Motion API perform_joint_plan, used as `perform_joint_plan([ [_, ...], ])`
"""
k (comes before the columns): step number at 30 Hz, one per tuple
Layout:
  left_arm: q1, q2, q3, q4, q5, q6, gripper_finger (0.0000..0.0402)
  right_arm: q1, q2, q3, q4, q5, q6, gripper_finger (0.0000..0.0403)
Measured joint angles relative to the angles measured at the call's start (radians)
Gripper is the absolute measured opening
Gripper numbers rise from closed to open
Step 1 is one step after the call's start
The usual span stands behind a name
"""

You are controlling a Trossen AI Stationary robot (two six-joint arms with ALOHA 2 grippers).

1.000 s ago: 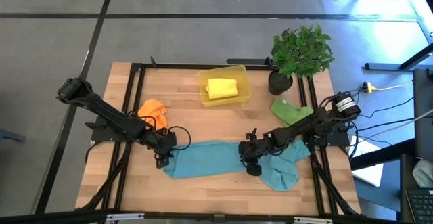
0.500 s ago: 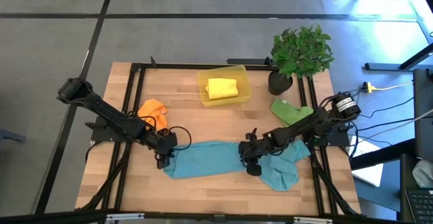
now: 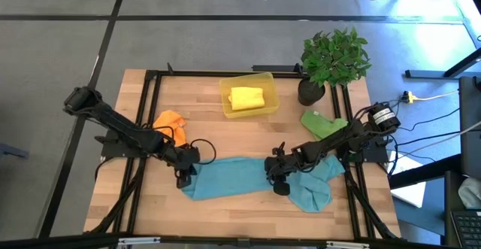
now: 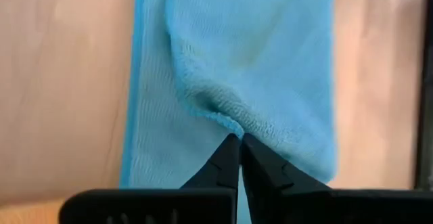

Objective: Fold microfiber towels
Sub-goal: Fold the left blue microfiber towel

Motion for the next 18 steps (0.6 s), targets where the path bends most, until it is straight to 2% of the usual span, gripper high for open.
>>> perform_joint_plan([
  [4,-0.001,0.0,0.121,-0.14,0.004,0.023,0.0002,-0.014,0.0,0.0,0.0,0.003,-0.019,0.0094],
  [11,0.0,-0.001,0.304,-0.504,0.02,-0.074,0.0,-0.018,0.0,0.0,0.0,0.01,-0.027,0.0094],
  [18,0.027,0.0,0.347,-0.614,0.085,-0.109,0.0,-0.018,0.0,0.0,0.0,0.009,-0.027,0.0094],
])
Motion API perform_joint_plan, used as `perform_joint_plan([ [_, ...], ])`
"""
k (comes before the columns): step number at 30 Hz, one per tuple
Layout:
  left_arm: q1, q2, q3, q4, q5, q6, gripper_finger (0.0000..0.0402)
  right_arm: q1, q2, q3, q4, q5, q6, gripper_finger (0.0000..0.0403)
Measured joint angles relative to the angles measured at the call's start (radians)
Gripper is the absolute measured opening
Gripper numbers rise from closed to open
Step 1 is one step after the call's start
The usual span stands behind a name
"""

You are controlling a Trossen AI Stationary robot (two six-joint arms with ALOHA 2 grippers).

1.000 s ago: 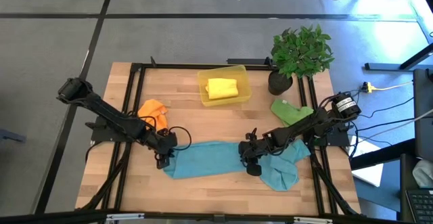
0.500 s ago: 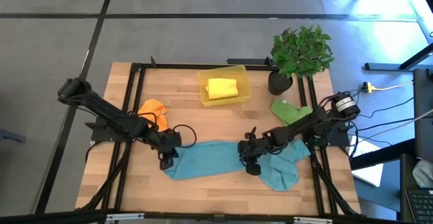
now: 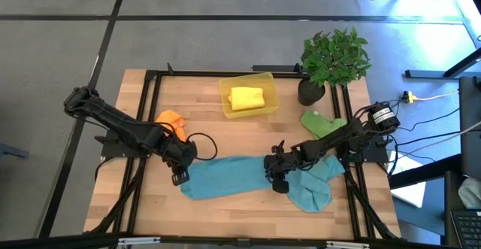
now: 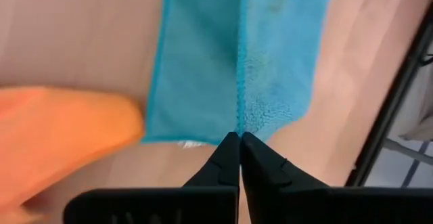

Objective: Fold microfiber towels
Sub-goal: Fold the left blue microfiber towel

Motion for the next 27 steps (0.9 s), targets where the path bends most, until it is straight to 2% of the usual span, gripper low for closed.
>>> perform_joint_plan([
  [4,0.046,0.021,-0.02,-0.041,0.008,0.008,0.0,0.0,0.0,0.0,0.0,0.0,0.0,0.0094],
  [16,0.166,0.096,-0.135,-0.031,0.07,0.082,0.0001,0.0,0.0,0.0,-0.001,-0.001,0.005,0.0094],
  [21,0.18,0.086,-0.11,-0.066,0.062,0.101,0.002,0.0,0.0,0.0,-0.001,-0.002,0.019,0.0094],
  [24,0.168,0.054,-0.079,-0.123,0.017,0.12,0.0034,0.0,0.0,0.0,-0.001,-0.002,0.026,0.0094],
  [27,0.142,0.009,-0.064,-0.144,-0.021,0.049,0.0047,0.0,0.0,0.0,-0.001,-0.002,0.034,0.0094],
])
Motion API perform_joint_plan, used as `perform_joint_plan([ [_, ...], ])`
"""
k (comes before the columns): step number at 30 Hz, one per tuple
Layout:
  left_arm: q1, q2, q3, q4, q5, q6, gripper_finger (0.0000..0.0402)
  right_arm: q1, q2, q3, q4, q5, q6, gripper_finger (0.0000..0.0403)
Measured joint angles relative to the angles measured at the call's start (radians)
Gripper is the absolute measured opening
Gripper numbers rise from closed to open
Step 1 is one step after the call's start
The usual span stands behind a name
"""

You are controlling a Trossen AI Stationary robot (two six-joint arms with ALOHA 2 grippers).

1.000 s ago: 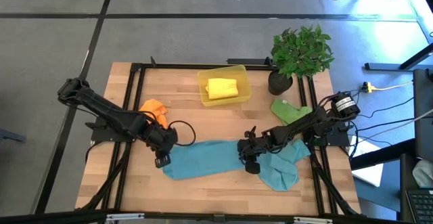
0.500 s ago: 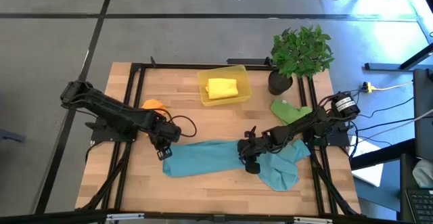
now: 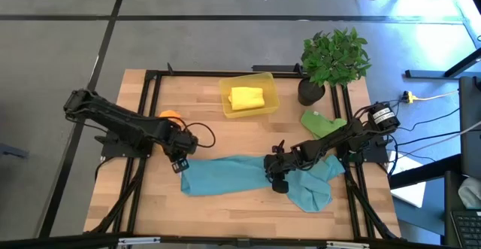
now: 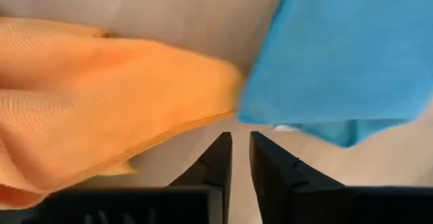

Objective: Fold microfiber towels
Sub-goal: Fold the left blue microfiber towel

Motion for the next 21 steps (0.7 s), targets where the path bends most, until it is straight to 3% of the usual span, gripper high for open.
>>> perform_joint_plan([
  [6,-0.213,-0.018,0.0,0.113,-0.061,-0.176,0.0053,0.0,0.0,0.0,0.0,0.0,0.029,0.0094],
  [13,-0.505,0.109,-0.049,0.352,-0.3,-0.376,0.0044,0.0,0.0,0.0,0.002,0.0,0.053,0.0094],
  [21,-0.606,0.364,-0.066,0.47,-0.371,-0.465,0.0035,0.0,0.0,-0.001,0.007,0.001,0.076,0.0094],
])
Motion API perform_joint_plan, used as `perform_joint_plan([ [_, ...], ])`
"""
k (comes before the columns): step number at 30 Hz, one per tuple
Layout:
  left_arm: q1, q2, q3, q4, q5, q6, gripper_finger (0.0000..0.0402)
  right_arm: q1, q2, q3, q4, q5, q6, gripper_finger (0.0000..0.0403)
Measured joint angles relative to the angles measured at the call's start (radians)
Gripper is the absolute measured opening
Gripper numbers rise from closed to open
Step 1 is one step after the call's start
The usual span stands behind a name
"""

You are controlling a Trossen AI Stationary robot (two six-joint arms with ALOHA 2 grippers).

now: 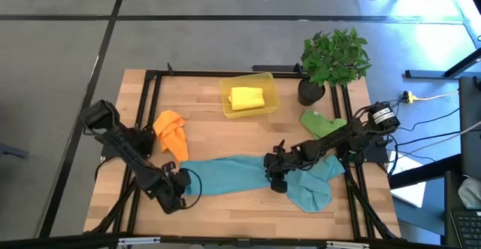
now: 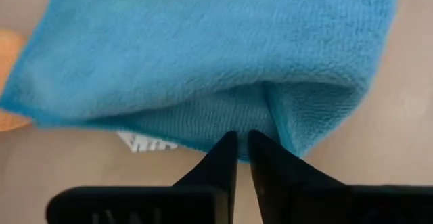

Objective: Fold microfiber towels
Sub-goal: Fold the left blue microfiber towel

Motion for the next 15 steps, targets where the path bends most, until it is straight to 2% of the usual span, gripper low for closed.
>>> perform_joint_plan([
  [4,-0.01,0.012,0.0,0.048,-0.015,0.026,0.0034,0.0,0.0,0.0,0.0,-0.001,-0.002,0.0094],
  [8,-0.017,-0.042,0.002,0.04,0.011,0.03,0.0036,0.0,0.0,0.0,0.0,-0.002,-0.009,0.0094],
  [15,-0.017,-0.128,0.006,0.078,-0.029,0.033,0.0036,0.002,0.0,0.0,0.0,-0.001,-0.027,0.0094],
])
